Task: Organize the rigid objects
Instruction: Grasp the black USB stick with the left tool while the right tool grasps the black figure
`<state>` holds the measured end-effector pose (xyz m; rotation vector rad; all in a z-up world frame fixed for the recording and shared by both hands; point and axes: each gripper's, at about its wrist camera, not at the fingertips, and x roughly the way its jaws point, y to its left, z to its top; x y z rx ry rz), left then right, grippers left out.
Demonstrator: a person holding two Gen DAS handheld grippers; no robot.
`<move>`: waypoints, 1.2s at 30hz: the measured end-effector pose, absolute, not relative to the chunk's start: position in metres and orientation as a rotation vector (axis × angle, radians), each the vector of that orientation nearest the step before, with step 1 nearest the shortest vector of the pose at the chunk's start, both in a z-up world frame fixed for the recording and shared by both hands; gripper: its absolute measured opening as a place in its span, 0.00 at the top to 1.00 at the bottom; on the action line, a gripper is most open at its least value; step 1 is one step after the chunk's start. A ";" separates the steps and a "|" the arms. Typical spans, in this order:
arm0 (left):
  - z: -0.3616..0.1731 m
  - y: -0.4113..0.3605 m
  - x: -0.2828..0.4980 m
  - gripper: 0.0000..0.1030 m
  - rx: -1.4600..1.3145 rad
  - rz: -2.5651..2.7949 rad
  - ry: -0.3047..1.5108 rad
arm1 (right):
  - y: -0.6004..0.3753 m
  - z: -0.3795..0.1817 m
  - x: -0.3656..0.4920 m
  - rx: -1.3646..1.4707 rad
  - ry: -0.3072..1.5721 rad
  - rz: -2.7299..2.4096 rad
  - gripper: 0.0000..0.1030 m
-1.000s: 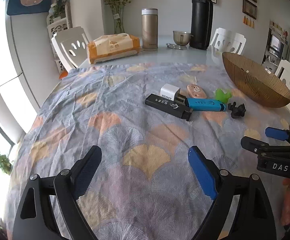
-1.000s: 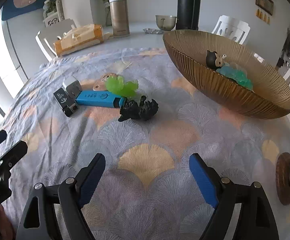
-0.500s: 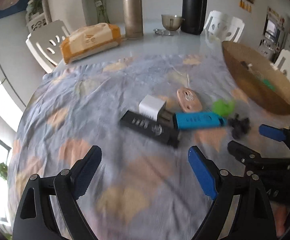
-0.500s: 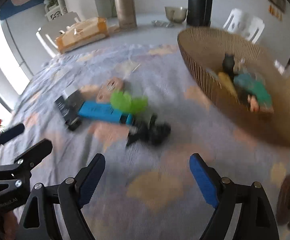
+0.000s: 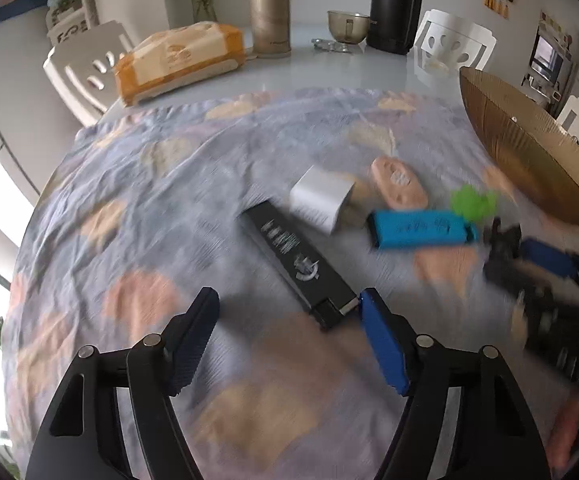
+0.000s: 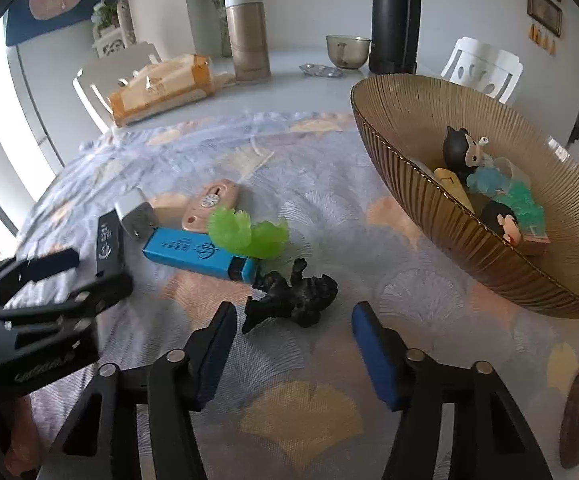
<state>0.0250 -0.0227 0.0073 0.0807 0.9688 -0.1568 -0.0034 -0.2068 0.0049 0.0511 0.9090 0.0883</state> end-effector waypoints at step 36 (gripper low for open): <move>0.022 -0.002 -0.024 0.79 -0.017 -0.230 0.852 | -0.203 0.026 -0.045 0.089 0.836 0.226 0.66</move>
